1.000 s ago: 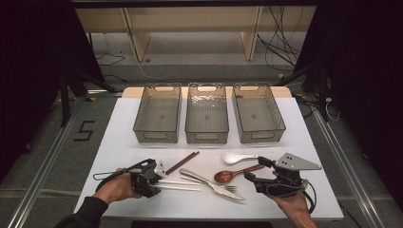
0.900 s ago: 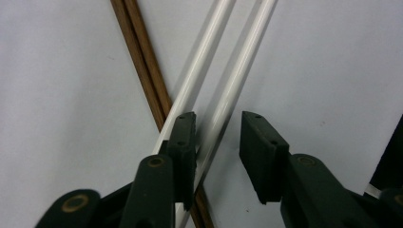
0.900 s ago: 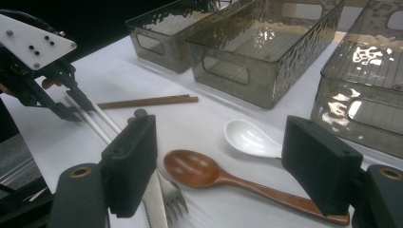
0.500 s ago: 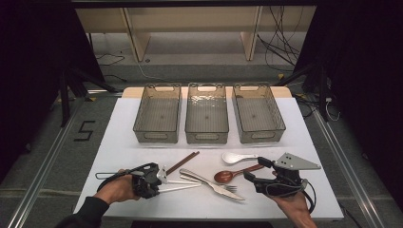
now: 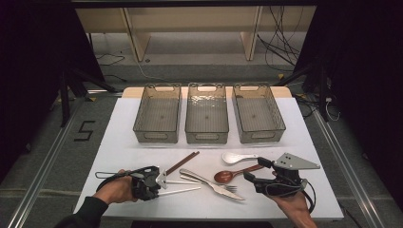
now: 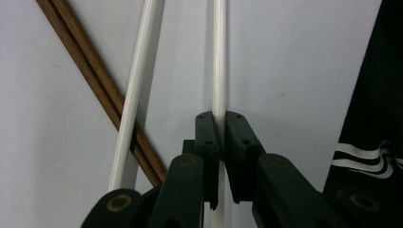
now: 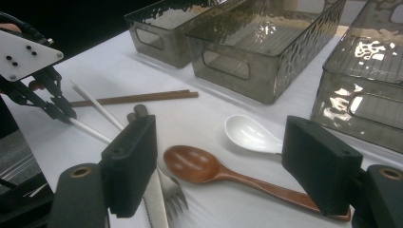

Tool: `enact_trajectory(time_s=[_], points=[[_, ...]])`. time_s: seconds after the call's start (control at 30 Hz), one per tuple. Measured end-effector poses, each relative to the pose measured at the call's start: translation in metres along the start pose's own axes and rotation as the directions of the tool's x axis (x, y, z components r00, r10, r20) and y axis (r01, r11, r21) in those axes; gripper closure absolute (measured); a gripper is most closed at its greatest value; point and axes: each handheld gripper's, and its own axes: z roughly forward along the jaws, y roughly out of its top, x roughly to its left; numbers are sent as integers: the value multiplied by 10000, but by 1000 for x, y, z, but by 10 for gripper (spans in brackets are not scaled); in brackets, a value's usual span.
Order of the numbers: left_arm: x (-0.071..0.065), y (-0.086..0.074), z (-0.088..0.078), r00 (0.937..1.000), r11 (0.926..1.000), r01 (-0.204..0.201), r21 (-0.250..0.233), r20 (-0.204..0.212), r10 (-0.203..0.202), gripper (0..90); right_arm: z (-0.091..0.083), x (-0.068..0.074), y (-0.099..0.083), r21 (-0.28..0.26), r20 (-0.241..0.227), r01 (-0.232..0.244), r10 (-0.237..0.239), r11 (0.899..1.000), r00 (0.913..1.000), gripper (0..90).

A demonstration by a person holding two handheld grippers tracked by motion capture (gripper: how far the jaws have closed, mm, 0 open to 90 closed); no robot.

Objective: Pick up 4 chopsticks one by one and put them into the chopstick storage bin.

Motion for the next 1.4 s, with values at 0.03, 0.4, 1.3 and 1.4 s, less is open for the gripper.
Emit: enact_trajectory(time_s=[0.03, 0.4, 1.3, 1.4], points=[[0, 0, -1, 10000, 10000, 10, -80, -18, -10, 838, 0, 0, 0, 5, -2, 1, -1, 10000, 10000, 285], [3, -1, -17, 9989, 9963, 471, -725, -21, -474, 840, 0, 0, 0, 23, -14, 5, -5, 10000, 10000, 285], [32, -3, -47, 9361, 8708, 3233, -3704, -100, -3517, 839, 0, -1, 0, -24, 2, -28, 28, 10000, 10000, 285], [39, -3, -51, 9168, 8390, 3586, -4093, -147, -3990, 839, 0, -1, 0, -28, 3, -39, 39, 10000, 10000, 285]])
